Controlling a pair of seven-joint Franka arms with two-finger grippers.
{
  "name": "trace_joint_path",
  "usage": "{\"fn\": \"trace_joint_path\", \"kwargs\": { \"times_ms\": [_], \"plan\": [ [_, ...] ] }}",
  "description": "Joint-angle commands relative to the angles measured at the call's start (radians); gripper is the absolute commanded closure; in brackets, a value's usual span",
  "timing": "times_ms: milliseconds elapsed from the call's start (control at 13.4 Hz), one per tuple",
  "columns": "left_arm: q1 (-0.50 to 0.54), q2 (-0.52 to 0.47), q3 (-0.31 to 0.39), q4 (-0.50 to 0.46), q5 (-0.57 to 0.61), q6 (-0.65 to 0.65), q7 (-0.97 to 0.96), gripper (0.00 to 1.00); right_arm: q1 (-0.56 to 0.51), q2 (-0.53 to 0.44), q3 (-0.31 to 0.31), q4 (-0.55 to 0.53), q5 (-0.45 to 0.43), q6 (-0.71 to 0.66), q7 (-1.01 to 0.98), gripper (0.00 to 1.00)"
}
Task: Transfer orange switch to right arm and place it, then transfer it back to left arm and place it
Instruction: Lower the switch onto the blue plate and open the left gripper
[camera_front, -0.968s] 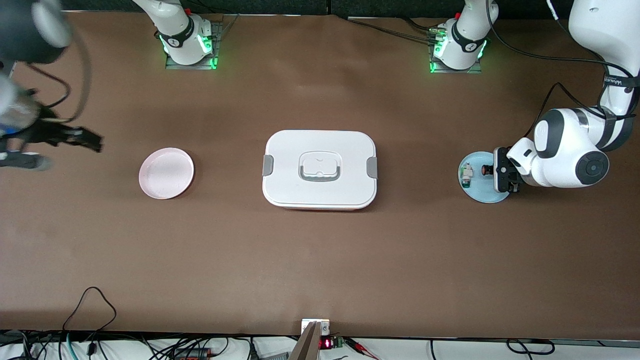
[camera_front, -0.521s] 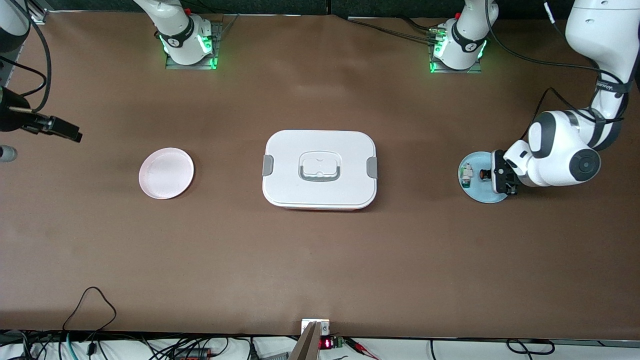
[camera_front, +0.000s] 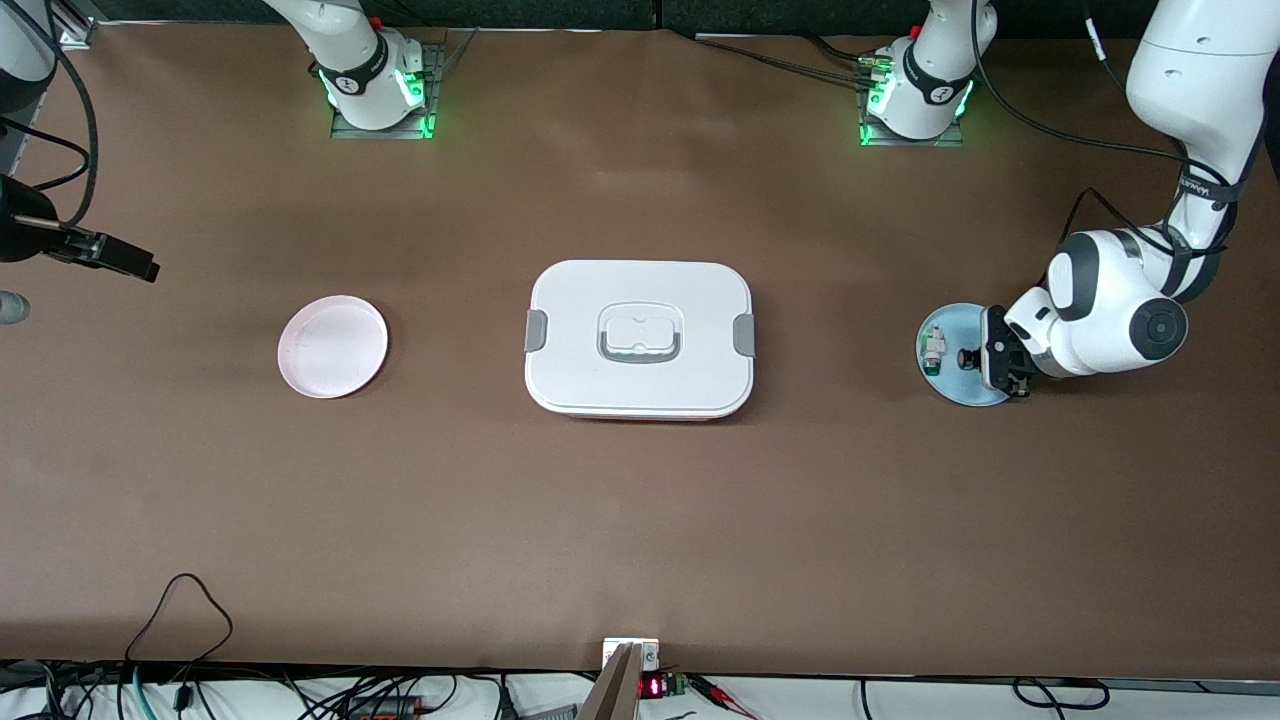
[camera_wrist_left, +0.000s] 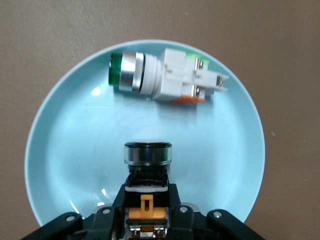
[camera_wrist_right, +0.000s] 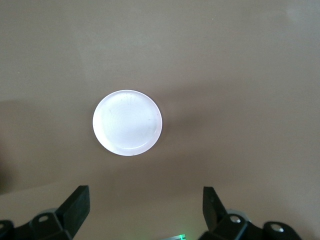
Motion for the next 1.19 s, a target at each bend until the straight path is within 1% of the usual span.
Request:
{"fn": "trace_joint_path", "kwargs": {
  "times_ms": [0, 74, 149, 372, 596, 745, 894, 1043, 1117],
  "plan": [
    [0.016, 0.003, -0.010, -0.006, 0.023, 0.023, 0.039, 0.52, 0.017, -0.078, -0.018, -0.104, 0.015, 0.074, -0.012, 0.00],
    [0.025, 0.006, -0.012, -0.004, 0.023, 0.023, 0.043, 0.04, 0.016, -0.109, -0.018, -0.149, 0.013, 0.107, -0.069, 0.00],
    [0.026, 0.006, -0.012, -0.002, 0.023, 0.022, 0.048, 0.00, 0.016, -0.126, -0.018, -0.172, 0.014, 0.120, -0.126, 0.00],
    [0.025, 0.000, -0.012, 0.005, 0.022, 0.002, 0.042, 0.00, 0.014, -0.131, -0.022, -0.181, 0.018, 0.112, -0.131, 0.00],
    [0.025, -0.023, -0.013, 0.057, 0.022, -0.105, 0.032, 0.00, 0.014, -0.209, -0.024, -0.299, 0.015, 0.198, -0.131, 0.00],
    [0.025, -0.037, -0.013, 0.100, 0.020, -0.154, 0.023, 0.00, 0.010, -0.203, -0.024, -0.283, 0.014, 0.191, -0.134, 0.00],
    [0.025, -0.037, -0.012, 0.169, 0.020, -0.252, -0.001, 0.00, -0.001, -0.198, -0.030, -0.281, 0.016, 0.184, -0.144, 0.00],
    [0.025, -0.037, -0.013, 0.249, 0.013, -0.357, -0.068, 0.00, 0.007, -0.195, -0.026, -0.266, 0.008, 0.171, -0.149, 0.00],
    [0.026, -0.049, -0.013, 0.284, 0.001, -0.415, -0.152, 0.00, 0.008, -0.189, -0.024, -0.255, 0.008, 0.171, -0.148, 0.00]
  ]
}}
